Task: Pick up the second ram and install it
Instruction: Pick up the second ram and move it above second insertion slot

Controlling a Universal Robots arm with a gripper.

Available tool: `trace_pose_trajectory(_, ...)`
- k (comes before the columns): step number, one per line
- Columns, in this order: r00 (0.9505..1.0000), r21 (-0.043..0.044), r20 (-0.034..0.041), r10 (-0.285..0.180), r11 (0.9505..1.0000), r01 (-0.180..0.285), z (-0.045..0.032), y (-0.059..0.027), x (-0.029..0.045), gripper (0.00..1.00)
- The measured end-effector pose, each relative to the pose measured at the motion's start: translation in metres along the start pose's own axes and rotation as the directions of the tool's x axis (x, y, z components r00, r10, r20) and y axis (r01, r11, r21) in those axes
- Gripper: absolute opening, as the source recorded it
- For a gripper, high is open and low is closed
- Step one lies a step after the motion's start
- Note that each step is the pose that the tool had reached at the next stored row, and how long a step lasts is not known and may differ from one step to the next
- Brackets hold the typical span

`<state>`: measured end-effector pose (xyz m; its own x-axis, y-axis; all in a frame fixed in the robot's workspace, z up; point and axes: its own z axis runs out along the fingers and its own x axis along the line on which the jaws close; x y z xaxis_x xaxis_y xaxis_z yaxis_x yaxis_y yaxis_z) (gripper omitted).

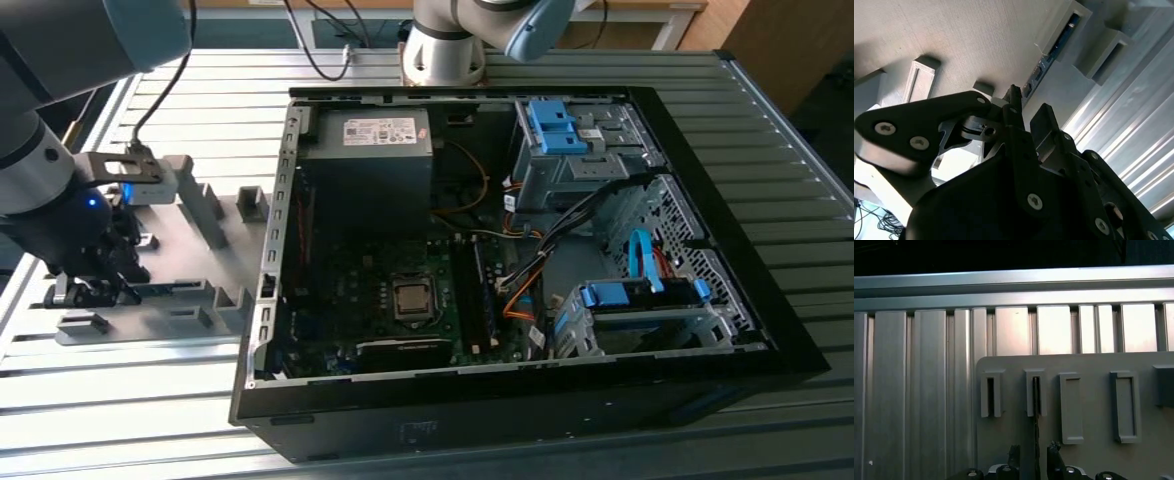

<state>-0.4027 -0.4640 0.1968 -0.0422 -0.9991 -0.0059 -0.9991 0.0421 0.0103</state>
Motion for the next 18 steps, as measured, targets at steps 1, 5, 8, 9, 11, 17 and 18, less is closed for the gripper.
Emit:
trace_pose_trajectory(1,1.0,0.0,0.0,0.0,1.0,0.0,0.0001,0.0003,-0.0002,0.35)
trace_pose_trajectory(5,1.0,-0.0001,0.0008,0.0,1.0,0.0,0.0006,0.0012,-0.0009,0.33)
trace_pose_trajectory(8,1.0,0.0001,0.0017,0.0,1.0,0.0,0.0013,0.0017,-0.0013,0.26)
trace_pose_trajectory(9,1.0,0.0,0.0018,0.0,1.0,0.0,0.0015,0.0021,-0.0014,0.26)
trace_pose_trajectory(11,1.0,0.0,0.0024,0.0,1.0,0.0,0.0019,0.0032,-0.002,0.26)
trace_pose_trajectory(17,1.0,-0.0001,0.0039,0.0,1.0,0.0,0.0037,0.0051,-0.004,0.26)
trace_pose_trajectory(18,1.0,-0.0001,0.004,0.0,1.0,0.0,0.004,0.0051,-0.0042,0.26)
